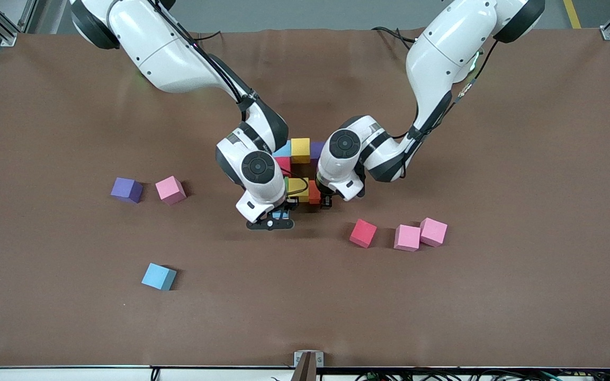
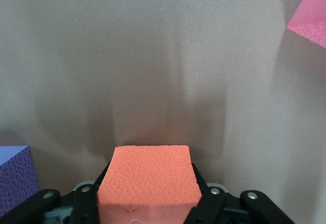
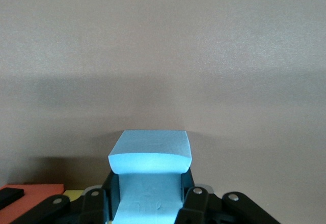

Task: Arrange 11 blocks into digit 3
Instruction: 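Lower the orange cube beside the yellow cube with the left gripper, then open the left gripper and move it to the pink-red cube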

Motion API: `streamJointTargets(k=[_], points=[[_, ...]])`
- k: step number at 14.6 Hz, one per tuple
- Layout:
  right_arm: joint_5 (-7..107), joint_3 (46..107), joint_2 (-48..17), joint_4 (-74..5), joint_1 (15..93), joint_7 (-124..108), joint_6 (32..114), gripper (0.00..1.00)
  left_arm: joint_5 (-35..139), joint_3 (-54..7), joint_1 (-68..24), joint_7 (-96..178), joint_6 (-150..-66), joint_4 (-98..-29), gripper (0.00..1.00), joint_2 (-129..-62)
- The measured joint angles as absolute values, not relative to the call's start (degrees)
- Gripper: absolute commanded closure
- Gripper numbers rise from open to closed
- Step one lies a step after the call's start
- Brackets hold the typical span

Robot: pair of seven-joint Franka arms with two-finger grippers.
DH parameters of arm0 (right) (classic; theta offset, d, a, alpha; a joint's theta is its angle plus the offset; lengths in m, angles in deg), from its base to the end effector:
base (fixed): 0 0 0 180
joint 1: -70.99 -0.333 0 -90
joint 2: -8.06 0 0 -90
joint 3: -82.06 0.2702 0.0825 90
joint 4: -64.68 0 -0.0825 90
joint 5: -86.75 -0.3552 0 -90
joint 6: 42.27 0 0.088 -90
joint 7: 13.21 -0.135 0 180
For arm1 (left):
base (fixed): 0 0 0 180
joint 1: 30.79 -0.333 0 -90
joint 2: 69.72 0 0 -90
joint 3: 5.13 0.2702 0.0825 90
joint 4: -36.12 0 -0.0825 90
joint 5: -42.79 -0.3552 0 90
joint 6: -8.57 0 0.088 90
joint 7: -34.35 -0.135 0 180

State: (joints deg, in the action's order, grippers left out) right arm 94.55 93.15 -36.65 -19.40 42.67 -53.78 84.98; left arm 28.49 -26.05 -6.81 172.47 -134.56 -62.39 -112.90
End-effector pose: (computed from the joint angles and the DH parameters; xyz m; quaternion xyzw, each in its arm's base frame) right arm 0.5269 0.4033 0.1785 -0.9999 -0.0045 0.0133 0.0073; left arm 0.4555 -0.4358 0.1400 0.7188 0.6926 -0.0443 0.0420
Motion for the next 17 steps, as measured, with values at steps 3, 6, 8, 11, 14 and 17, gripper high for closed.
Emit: streamJointTargets(k=[3,6,8,11,14,17], points=[[94.3,93.1,-36.4,-19.7,42.7,-53.9,85.1,1.0,26.6,-26.1,-6.8,172.5,-134.7,-62.6,0.0,-112.9],[94.3,93.2,-36.3,-20.0,42.7,-54.0,85.2,1.0,26.3,-26.0,-7.1,172.5,-134.8,-62.8,0.0,-112.5],[94.3,93.2,-36.2,-20.1,42.7,-54.1,85.2,1.0,26.3,-26.0,-7.2,172.5,-134.7,-63.1,0.0,-111.2],[94.3,93.2,-36.2,-20.2,42.7,-54.1,85.2,1.0,26.3,-26.1,-7.2,172.5,-133.8,-64.4,0.0,-108.0],[94.3,93.4,-36.1,-20.3,42.7,-54.3,85.2,1.0,26.3,-26.3,-7.2,172.4,-131.0,-65.7,0.0,-104.7],[94.3,93.5,-36.1,-20.4,42.6,-54.6,85.2,1.0,26.3,-26.3,-8.1,168.6,-128.3,-66.0,0.0,-102.1]])
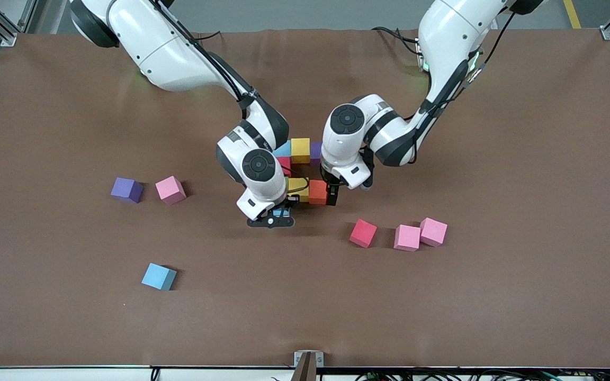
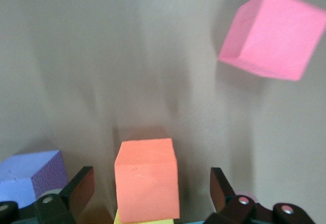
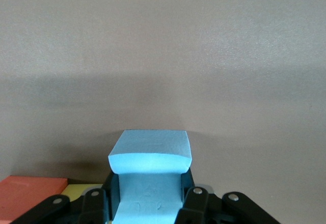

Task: Arrange 11 blocks into digit 3
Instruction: 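Open the left gripper and move it to the pink-red cube, then grasp the pink-red cube with the left gripper while the right gripper holds blue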

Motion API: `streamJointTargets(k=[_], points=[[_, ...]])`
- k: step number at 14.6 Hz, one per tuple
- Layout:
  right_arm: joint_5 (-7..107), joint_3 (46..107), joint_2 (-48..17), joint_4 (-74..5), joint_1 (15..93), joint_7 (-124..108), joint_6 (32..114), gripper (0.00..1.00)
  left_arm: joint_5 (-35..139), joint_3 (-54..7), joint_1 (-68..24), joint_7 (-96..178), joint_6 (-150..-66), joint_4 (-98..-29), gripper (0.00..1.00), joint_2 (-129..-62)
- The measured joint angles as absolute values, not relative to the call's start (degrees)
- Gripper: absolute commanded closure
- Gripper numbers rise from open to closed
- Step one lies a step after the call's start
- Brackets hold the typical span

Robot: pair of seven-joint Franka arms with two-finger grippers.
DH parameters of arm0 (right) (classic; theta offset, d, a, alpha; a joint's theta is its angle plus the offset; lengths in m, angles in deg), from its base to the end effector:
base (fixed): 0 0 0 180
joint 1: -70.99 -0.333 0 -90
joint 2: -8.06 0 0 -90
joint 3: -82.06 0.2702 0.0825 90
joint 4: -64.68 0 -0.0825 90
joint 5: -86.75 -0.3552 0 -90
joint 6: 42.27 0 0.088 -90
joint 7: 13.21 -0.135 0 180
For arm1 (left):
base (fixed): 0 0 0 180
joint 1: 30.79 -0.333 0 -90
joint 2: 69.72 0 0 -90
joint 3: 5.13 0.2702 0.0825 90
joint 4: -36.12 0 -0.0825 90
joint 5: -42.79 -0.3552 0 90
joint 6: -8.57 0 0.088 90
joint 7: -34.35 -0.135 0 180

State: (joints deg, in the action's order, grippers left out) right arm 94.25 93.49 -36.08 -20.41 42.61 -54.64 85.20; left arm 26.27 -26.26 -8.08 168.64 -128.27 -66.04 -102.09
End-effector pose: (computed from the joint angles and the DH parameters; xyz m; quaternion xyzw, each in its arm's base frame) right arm 0.5213 0.4057 0.1786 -0.9998 0.0009 0.0170 0.0090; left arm 0.4624 -0.4186 0.2162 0.7521 0.6575 0.0075 0.0446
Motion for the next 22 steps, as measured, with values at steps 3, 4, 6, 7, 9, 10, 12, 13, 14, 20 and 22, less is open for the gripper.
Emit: streamJointTargets(k=[3,4,6,7,9,10,12,13,14,20,22], points=[[94.3,93.5,-36.0,-20.5,42.5,-54.7,85.2,1.0,26.3,-26.3,-11.4,161.4,-126.0,-64.4,0.0,-100.7],[94.3,93.5,-36.0,-20.5,42.4,-54.8,85.2,1.0,26.3,-26.2,-12.5,159.0,-124.9,-63.0,0.0,-100.7],[94.3,93.6,-36.0,-20.5,42.4,-54.8,85.2,1.0,26.5,-26.2,-14.6,153.1,-122.2,-59.9,0.0,-101.3],[94.3,93.6,-36.0,-20.5,42.4,-54.8,85.2,1.0,26.5,-26.2,-15.6,149.8,-121.2,-58.6,0.0,-101.9],[94.3,93.5,-36.0,-20.5,42.4,-54.8,85.2,1.0,26.8,-26.1,-17.1,145.0,-120.8,-56.6,0.0,-104.0],[94.3,93.5,-36.0,-20.5,42.4,-54.7,85.2,1.0,26.8,-26.0,-17.5,143.9,-120.8,-55.3,0.0,-105.5],[94.3,93.5,-36.0,-20.5,42.4,-54.3,85.2,1.0,26.8,-25.9,-17.7,141.9,-120.8,-52.7,0.0,-109.0],[94.3,93.5,-36.0,-20.5,42.4,-54.0,85.2,1.0,26.8,-25.8,-17.5,140.9,-120.8,-51.6,0.0,-110.7],[94.3,93.5,-36.0,-20.5,42.4,-53.7,85.2,1.0,26.8,-25.8,-17.4,140.1,-120.8,-50.5,0.0,-112.3],[94.2,93.5,-36.0,-20.5,42.4,-53.2,85.2,1.0,26.8,-25.8,-17.2,139.7,-120.8,-48.4,0.0,-116.2],[94.2,93.5,-36.0,-20.5,42.4,-53.1,85.1,1.0,26.8,-25.8,-17.2,139.7,-120.8,-48.3,0.0,-116.3]])
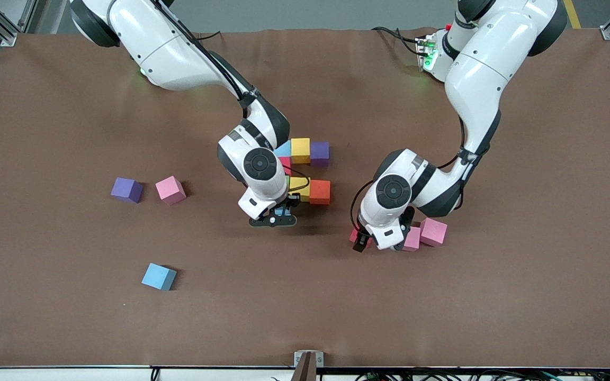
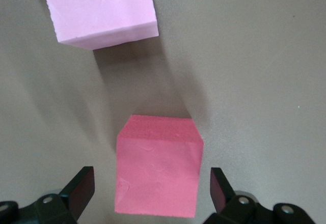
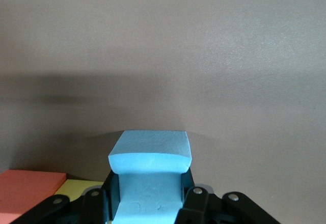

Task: Arrange 11 blocks into digit 3
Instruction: 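Grasp the pink-red cube with the left gripper while the right gripper holds blue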

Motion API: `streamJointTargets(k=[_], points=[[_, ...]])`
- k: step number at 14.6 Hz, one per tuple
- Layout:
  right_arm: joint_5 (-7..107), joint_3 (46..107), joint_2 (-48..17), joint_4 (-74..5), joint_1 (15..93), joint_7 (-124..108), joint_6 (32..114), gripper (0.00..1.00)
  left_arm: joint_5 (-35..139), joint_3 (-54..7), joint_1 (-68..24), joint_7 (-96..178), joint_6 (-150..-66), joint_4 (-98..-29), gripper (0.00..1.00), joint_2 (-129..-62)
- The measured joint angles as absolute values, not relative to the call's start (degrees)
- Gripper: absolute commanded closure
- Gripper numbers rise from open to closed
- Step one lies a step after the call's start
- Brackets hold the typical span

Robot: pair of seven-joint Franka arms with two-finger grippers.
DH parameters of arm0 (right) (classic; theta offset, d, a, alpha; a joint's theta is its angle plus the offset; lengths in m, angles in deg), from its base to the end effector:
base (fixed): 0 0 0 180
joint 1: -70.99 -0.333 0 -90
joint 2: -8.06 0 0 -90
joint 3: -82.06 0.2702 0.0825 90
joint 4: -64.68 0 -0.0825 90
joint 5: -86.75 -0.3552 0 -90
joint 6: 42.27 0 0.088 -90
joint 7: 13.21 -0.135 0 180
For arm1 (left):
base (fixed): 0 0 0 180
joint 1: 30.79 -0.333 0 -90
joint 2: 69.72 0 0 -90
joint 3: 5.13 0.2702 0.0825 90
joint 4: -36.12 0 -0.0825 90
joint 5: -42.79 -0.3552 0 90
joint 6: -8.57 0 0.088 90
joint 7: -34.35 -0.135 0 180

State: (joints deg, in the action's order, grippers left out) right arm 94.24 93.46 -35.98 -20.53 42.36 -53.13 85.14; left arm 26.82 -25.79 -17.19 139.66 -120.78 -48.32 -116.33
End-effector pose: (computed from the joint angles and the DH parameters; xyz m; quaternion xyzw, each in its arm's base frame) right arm 0.5193 0.4075 0.1787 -0.9997 -0.0144 0.0173 0.0085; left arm 0.5741 -0.3386 0.1754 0.8326 0.5533 -0.0144 0.0205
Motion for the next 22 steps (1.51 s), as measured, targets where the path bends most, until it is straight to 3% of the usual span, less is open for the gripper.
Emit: streamJointTargets(k=[22], points=[[94.2,93.8,-35.9,-20.5,42.4,-52.9,84.3,1.0,27.1,-25.1,-17.5,139.5,-123.5,-47.9,0.0,-117.7]])
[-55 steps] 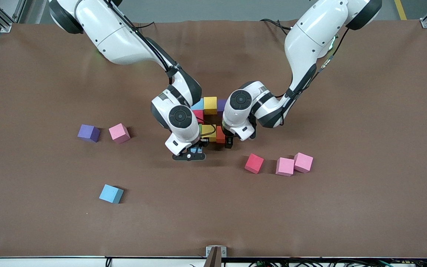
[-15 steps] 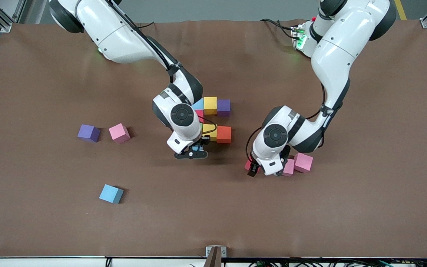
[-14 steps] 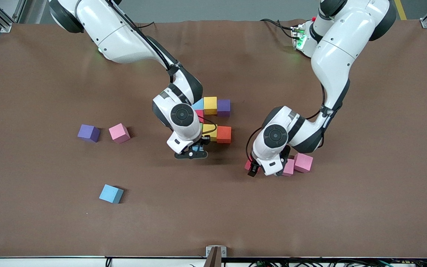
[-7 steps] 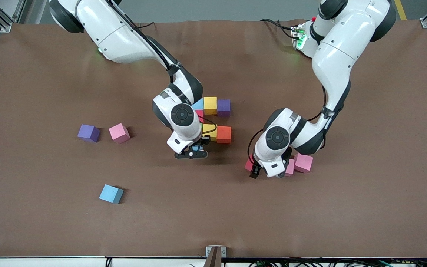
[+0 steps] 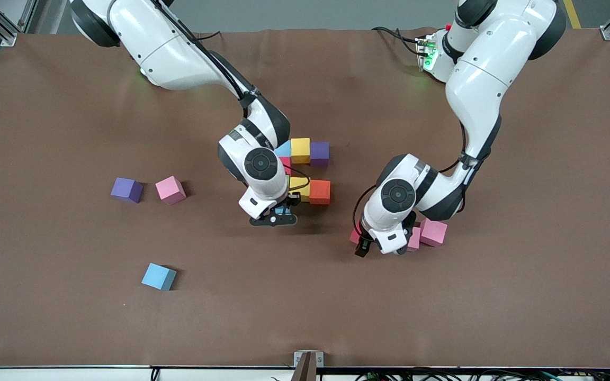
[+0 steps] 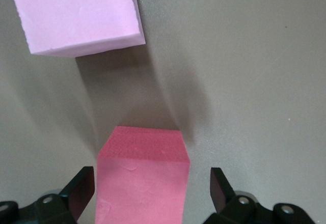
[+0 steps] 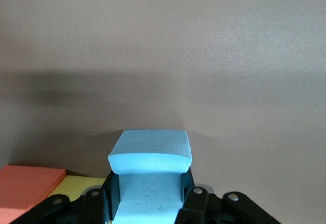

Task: Arrange 11 blocks into digit 3
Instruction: 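Grasp the pink-red cube with the left gripper while the right gripper holds blue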

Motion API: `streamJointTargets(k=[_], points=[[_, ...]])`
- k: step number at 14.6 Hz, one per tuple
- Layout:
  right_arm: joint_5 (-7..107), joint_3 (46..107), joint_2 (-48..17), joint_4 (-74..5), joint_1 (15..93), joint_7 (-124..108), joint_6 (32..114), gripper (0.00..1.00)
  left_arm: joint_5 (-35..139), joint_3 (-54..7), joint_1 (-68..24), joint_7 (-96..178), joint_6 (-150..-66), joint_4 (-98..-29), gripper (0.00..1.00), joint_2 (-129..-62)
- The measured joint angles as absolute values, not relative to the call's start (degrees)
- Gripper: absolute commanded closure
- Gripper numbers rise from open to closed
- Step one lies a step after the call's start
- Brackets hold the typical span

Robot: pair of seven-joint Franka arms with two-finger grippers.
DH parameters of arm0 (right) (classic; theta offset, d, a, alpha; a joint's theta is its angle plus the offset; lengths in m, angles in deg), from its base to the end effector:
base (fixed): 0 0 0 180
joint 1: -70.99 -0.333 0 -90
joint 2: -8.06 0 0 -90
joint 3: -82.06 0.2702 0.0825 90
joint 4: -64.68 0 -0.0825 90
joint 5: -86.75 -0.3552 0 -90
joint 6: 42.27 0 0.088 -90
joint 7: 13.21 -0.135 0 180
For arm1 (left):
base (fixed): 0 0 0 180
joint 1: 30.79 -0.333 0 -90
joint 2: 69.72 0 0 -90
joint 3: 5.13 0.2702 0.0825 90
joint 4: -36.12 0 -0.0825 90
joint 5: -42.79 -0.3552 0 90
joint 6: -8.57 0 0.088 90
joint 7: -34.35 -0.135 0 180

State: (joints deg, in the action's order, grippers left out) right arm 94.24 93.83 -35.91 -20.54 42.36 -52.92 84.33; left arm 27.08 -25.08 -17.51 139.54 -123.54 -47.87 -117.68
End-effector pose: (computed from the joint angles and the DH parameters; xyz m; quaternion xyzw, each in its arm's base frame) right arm 0.5157 0.4093 0.1787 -0.9995 -0.0187 0.0232 0.0061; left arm 0.5829 -0.3323 0.1663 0.8272 0.5606 -0.0110 0.0355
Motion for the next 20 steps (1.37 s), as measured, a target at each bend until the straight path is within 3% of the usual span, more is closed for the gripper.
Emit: streamJointTargets(k=[8,20], points=[[94.2,94.3,-35.9,-20.5,42.4,-52.9,83.6,0.98,27.1,-25.1,-16.9,133.9,-115.4,-45.7,0.0,-117.8],[94.2,94.3,-35.9,-20.5,42.4,-52.9,83.6,0.9,27.4,-25.2,-16.9,135.7,-115.9,-42.3,0.0,-120.1]])
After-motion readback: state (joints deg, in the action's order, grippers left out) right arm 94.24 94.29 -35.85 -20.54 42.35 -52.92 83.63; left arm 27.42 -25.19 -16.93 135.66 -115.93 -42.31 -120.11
